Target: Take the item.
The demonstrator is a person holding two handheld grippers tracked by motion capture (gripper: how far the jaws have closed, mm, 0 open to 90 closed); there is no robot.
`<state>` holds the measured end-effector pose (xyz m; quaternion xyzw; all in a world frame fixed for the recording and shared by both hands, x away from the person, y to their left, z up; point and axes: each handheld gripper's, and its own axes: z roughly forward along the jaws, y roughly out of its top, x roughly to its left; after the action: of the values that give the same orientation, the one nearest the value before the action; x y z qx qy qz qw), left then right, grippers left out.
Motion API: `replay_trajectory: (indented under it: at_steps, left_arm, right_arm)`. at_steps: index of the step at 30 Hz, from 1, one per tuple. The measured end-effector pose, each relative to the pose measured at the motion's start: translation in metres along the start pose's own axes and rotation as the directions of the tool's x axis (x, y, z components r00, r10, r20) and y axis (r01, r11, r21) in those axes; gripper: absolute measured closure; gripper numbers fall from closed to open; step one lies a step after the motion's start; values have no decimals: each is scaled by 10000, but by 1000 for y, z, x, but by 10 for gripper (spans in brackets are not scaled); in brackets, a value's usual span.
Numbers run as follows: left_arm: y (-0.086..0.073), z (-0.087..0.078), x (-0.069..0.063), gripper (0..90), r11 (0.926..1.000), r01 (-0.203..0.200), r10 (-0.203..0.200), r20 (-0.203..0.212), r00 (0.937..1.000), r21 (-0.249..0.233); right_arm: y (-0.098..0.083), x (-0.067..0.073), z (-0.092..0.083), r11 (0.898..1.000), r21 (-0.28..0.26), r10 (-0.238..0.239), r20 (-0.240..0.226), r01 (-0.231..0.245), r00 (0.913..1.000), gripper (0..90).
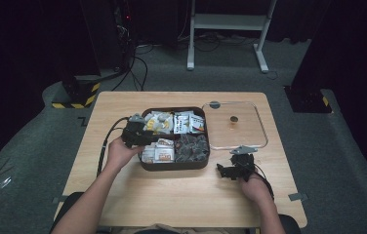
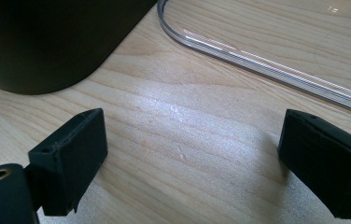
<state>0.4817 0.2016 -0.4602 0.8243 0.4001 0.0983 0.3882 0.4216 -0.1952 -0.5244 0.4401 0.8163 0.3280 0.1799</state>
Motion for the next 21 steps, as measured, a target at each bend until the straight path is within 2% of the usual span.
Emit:
replay_trajectory:
  at_steps: [3,9,15,16,19,21]
  left_arm:
    - [-1,8,-1,590,9997,97,-102,257,9996,207]
    - [0,17,-3,602,9993,-132,120,342,9993,349]
    - [2,23,-6,625,9987,-250,246,109,9996,435]
    - [2,24,-7,634,9970,-505,502,76,9987,589]
    - [4,27,-8,634,9946,-650,639,168,9978,805]
    - [5,30,-11,633,9901,-931,921,145,9956,1047]
  right_arm:
    - [0,0,0,10000,8,-1,9,1,10000,81]
    - [-1,1,-1,10000,3,-27,-21,27,10000,81]
    - [-2,0,-2,9999,-23,-106,-125,106,9999,82]
    - [-2,0,-2,9999,-23,-118,-128,118,9998,82]
    - [-2,0,-2,9999,-19,-128,-126,128,9998,83]
    - [-3,0,-2,9999,-14,-150,-114,150,9998,82]
